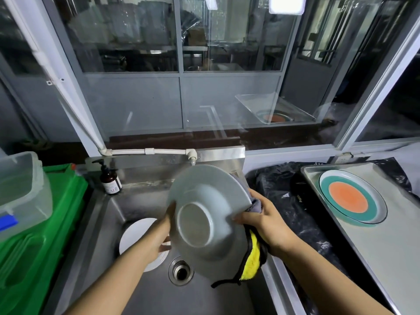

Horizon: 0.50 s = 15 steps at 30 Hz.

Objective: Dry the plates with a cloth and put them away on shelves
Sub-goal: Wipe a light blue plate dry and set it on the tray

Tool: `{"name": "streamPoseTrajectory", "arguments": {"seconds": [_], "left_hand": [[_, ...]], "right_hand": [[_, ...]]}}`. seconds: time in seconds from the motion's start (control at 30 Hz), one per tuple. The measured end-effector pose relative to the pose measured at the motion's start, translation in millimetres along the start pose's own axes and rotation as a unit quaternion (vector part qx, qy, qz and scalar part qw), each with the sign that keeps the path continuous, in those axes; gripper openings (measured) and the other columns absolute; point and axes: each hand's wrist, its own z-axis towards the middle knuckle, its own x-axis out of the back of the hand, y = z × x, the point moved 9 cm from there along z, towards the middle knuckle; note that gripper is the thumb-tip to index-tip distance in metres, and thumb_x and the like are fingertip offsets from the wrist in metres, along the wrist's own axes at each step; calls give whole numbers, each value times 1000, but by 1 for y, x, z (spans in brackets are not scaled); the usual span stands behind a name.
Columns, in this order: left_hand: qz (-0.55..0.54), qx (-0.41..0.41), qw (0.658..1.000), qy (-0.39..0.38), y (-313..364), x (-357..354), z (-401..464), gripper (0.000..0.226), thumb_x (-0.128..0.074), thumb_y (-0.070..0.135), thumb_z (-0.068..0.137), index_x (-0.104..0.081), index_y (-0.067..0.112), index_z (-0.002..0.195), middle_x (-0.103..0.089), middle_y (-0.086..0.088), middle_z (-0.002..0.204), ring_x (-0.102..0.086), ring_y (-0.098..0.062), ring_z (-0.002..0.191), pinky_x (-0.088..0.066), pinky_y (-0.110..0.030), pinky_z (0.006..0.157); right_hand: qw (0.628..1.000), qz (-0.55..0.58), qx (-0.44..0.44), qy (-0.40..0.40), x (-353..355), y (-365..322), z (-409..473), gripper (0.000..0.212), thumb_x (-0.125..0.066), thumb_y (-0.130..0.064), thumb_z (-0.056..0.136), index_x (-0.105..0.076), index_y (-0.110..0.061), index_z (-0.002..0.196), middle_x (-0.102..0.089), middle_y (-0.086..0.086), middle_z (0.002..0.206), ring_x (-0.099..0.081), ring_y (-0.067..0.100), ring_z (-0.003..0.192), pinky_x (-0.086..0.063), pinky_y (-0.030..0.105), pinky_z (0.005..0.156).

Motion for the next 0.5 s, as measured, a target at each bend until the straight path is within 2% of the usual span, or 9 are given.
{"name": "streamPoseTrajectory", "arguments": {"seconds": [0.03,0.07,0.13,0.2,0.27,0.3,0.37,0.43,0.5], "left_hand": [[-50,-1,998,-25,0,-3,1,56,-45,72,85,-67,24,103,-72,4,81,-64,-20,87,-53,-37,80],[-107,-13,993,-51,2,-8,1,52,-49,66,86,-70,22,103,-75,4,83,-66,-18,87,-52,-37,79],[-205,-28,975,-85,5,-9,0,42,-54,50,91,-71,16,110,-75,-3,105,-70,-17,94,-50,-38,86],[-254,-29,960,-113,3,-7,-3,39,-56,40,90,-72,11,112,-72,-9,114,-71,-19,97,-48,-40,91],[-269,-21,950,-155,-2,-7,-8,38,-58,34,86,-74,9,110,-70,-14,116,-70,-24,99,-49,-43,92],[-273,-20,946,-172,-3,-7,-11,37,-61,32,83,-74,9,109,-69,-15,116,-70,-27,99,-49,-45,91],[-272,-31,944,-183,0,-7,-16,34,-66,30,80,-76,10,107,-70,-16,115,-70,-30,98,-51,-45,87],[-257,-41,951,-166,5,-7,-23,37,-62,38,81,-76,15,106,-70,-15,115,-70,-30,99,-49,-46,89],[-247,-44,955,-156,8,-9,-26,47,-58,48,80,-72,20,115,-70,-12,118,-68,-30,105,-47,-48,94]], "right_hand": [[1000,19,-8,-3,2,0,1,67,-68,6,67,-60,-17,130,-67,21,113,-66,34,99,-55,40,79],[999,30,-12,-3,5,-1,1,68,-68,6,68,-59,-16,131,-67,21,114,-66,35,100,-55,40,80],[1000,22,-7,8,11,-2,2,67,-70,3,70,-59,-22,132,-66,18,120,-64,34,107,-54,43,88],[998,6,-2,58,25,-3,2,57,-73,1,73,-67,-29,121,-69,12,118,-65,32,108,-54,41,90],[992,-10,-4,130,42,0,0,40,-75,0,78,-72,-26,108,-74,7,107,-68,31,103,-55,37,85],[987,-26,1,156,48,1,0,34,-73,-2,82,-70,-24,108,-74,5,105,-69,28,102,-54,35,85],[977,-87,18,192,57,5,1,30,-71,-11,87,-67,-25,113,-74,-4,105,-68,17,103,-52,31,89],[959,-184,33,213,63,9,6,28,-66,-21,93,-63,-32,118,-71,-16,109,-64,6,107,-49,27,94],[931,-288,21,224,69,15,14,35,-58,-29,97,-55,-33,131,-63,-20,125,-56,2,119,-44,28,103]]}}
